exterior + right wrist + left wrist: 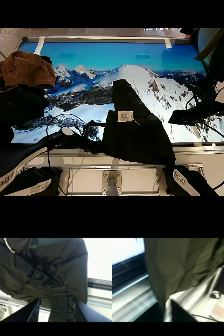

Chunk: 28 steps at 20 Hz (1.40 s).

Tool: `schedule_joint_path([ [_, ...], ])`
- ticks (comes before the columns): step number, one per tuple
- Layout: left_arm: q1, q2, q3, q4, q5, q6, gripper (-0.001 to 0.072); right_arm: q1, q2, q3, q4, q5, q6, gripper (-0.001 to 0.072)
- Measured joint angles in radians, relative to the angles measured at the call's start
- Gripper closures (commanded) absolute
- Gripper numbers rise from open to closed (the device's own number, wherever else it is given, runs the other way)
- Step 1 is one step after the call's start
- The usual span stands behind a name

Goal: Fold the clothes and pants, and hang the long-sleeved shirts on hangers.

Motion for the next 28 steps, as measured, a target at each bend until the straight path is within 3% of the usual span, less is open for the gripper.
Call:
schedule_joint_path([
  [9, -0.001, 0.0, 0.022, -0.065, 0.046, 0.001, 0.07, 0.0, 0.029, -0.012, 0.008, 0.005, -0.026, 0.0276],
  [11, -0.001, 0.003, 0.023, -0.068, 0.049, 0.001, 0.0699, 0.009, 0.064, -0.047, 0.009, 0.008, -0.036, 0.0326],
  [15, 0.02, 0.024, 0.024, -0.069, 0.05, 0.002, 0.07, 0.066, 0.116, -0.142, -0.028, 0.074, -0.05, 0.0325],
  [16, 0.043, 0.035, 0.025, -0.069, 0.05, 0.002, 0.0701, 0.092, 0.121, -0.157, -0.034, 0.088, -0.051, 0.0309],
  [17, 0.073, 0.047, 0.027, -0.068, 0.05, 0.002, 0.0701, 0.123, 0.124, -0.169, -0.037, 0.089, -0.052, 0.0219],
  [18, 0.111, 0.06, 0.032, -0.062, 0.05, 0.002, 0.0701, 0.154, 0.124, -0.176, -0.037, 0.085, -0.053, 0.0072],
  [19, 0.149, 0.072, 0.041, -0.051, 0.051, 0.002, 0.0701, 0.19, 0.121, -0.182, -0.041, 0.083, -0.054, 0.0048],
  [23, 0.285, 0.103, 0.108, -0.003, 0.051, 0.001, 0.0702, 0.354, 0.072, -0.194, -0.046, 0.074, -0.055, 0.0049],
  [28, 0.344, 0.112, 0.179, 0.05, 0.051, 0.0, 0.0701, 0.633, -0.047, -0.197, -0.041, 0.027, -0.056, 0.0049],
])
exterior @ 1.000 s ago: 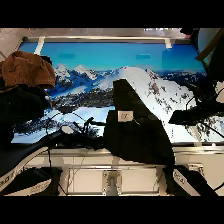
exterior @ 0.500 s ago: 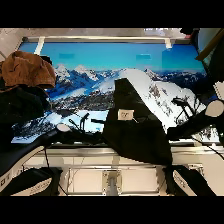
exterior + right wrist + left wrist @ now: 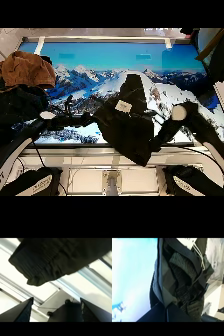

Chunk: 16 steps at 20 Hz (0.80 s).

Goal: Fold the clothes and pants, and hang the long-sleeved shirts on hangers.

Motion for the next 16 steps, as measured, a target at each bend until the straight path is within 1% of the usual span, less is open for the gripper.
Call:
schedule_joint_path([
  [3, 0.008, 0.002, 0.012, 0.041, -0.001, -0.017, 0.0701, 0.15, -0.039, 0.01, 0.027, -0.058, 0.002, 0.005],
  [6, 0.012, 0.002, 0.016, 0.07, -0.006, -0.024, 0.0701, 0.243, -0.053, 0.032, 0.05, -0.098, 0.006, 0.005],
  [9, 0.013, 0.002, 0.018, 0.083, -0.015, -0.027, 0.0701, 0.294, -0.059, 0.04, 0.054, -0.157, 0.009, 0.005],
  [12, 0.013, 0.002, 0.019, 0.088, -0.021, -0.028, 0.0701, 0.317, -0.063, 0.021, 0.007, -0.232, 0.009, 0.0053],
  [14, 0.013, 0.002, 0.019, 0.091, -0.024, -0.03, 0.0701, 0.323, -0.074, 0.002, -0.015, -0.267, 0.009, 0.0093],
  [16, 0.013, 0.002, 0.019, 0.092, -0.026, -0.031, 0.0701, 0.327, -0.097, -0.017, -0.03, -0.289, 0.007, 0.0093],
])
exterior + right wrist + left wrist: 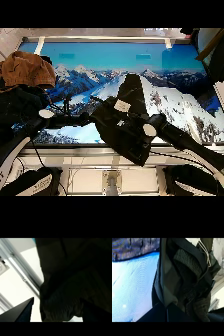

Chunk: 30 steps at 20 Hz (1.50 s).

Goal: Fold the clothes and pants, and hang the long-sleeved shirts on hangers.

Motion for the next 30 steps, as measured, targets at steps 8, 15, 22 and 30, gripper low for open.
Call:
schedule_joint_path([
  [8, 0.007, 0.005, 0.002, 0.004, -0.005, 0.001, 0.0702, 0.003, -0.058, -0.018, -0.082, -0.038, -0.006, 0.068],
  [15, 0.169, 0.281, 0.172, 0.221, -0.121, -0.064, 0.0703, 0.004, 0.125, 0.269, -0.192, 0.106, 0.092, 0.068],
  [22, 0.336, 0.638, 0.64, 0.477, -0.222, -0.162, 0.0703, 0.005, 0.348, 0.745, -0.132, 0.03, 0.341, 0.0679],
  [30, 0.369, 0.634, 0.941, 0.718, -0.28, -0.283, 0.0702, 0.005, 0.388, 1.0, -0.109, -0.076, 0.405, 0.068],
])
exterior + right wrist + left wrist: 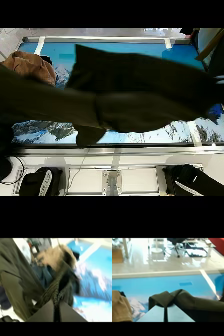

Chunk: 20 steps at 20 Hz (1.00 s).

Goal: Fold the clothes and pants, and hang the long-sleeved shirts on hangers.

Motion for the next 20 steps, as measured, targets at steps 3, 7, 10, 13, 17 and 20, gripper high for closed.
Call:
schedule_joint_path([
  [3, 0.002, -0.031, 0.018, -0.071, -0.019, 0.0, 0.0702, 0.0, -0.016, 0.02, 0.045, -0.011, 0.019, 0.068],
  [7, 0.002, -0.05, 0.026, -0.111, -0.031, 0.013, 0.0702, 0.0, -0.077, 0.029, 0.024, 0.024, 0.038, 0.0679],
  [10, 0.002, -0.056, 0.027, -0.103, -0.035, 0.026, 0.0702, 0.0, -0.131, 0.032, -0.029, 0.036, 0.035, 0.068],
  [13, 0.002, -0.054, 0.029, -0.08, -0.034, 0.03, 0.0702, 0.0, -0.141, 0.034, -0.046, 0.04, 0.025, 0.0681],
  [17, 0.002, -0.036, 0.041, 0.025, -0.016, 0.019, 0.0702, 0.0, -0.063, 0.036, -0.041, 0.048, 0.056, 0.0683],
  [20, 0.002, -0.032, 0.084, 0.079, -0.006, 0.005, 0.0703, 0.0, 0.001, 0.036, 0.001, 0.048, 0.089, 0.0682],
])
